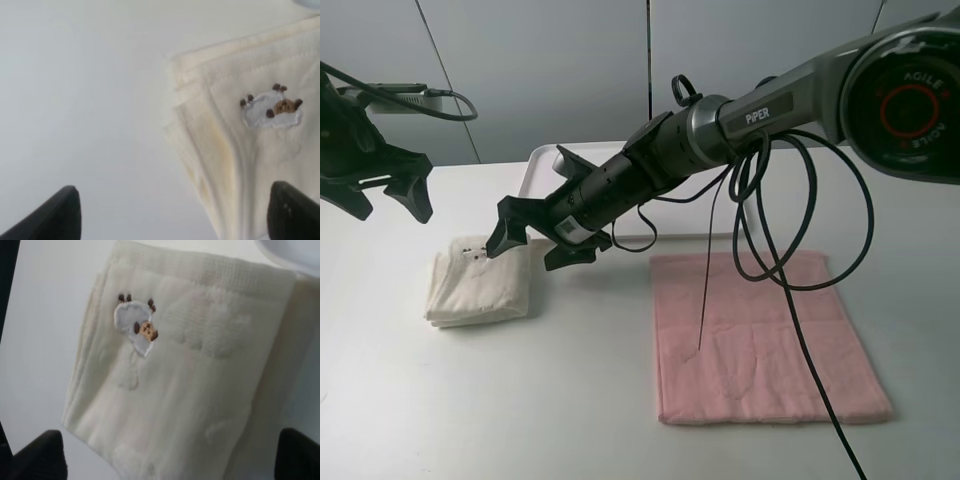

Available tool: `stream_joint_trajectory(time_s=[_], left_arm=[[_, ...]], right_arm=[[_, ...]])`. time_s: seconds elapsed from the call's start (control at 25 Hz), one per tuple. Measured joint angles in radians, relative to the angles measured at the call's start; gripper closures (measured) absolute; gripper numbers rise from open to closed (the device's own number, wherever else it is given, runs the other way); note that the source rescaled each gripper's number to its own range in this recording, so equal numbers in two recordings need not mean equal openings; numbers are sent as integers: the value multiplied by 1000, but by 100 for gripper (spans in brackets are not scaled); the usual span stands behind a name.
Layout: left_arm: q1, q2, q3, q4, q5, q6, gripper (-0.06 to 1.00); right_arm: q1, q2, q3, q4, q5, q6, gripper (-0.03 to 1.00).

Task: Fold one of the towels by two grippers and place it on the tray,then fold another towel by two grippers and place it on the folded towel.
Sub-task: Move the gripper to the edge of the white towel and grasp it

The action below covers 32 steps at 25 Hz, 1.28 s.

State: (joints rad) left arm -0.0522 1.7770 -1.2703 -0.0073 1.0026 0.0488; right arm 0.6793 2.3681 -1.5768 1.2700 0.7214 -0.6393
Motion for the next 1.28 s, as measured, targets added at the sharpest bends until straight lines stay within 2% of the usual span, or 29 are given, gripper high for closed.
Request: stream_joint_trajectory(time_s=[0.4,0.68,1.16,1.28], left_arm=[[0,0,0,-26,-11,2,-2],[0,0,0,-50,-19,6,-2],[0,0,0,-56,-27,10,-2],[0,0,0,-56,-27,22,-2]], right_arm=[[0,37,-1,-29,-15,10,7],[0,62,-35,-25,-11,24,12],[27,82,-43,42,-25,29,13],[44,86,-43,51,-53,29,19]])
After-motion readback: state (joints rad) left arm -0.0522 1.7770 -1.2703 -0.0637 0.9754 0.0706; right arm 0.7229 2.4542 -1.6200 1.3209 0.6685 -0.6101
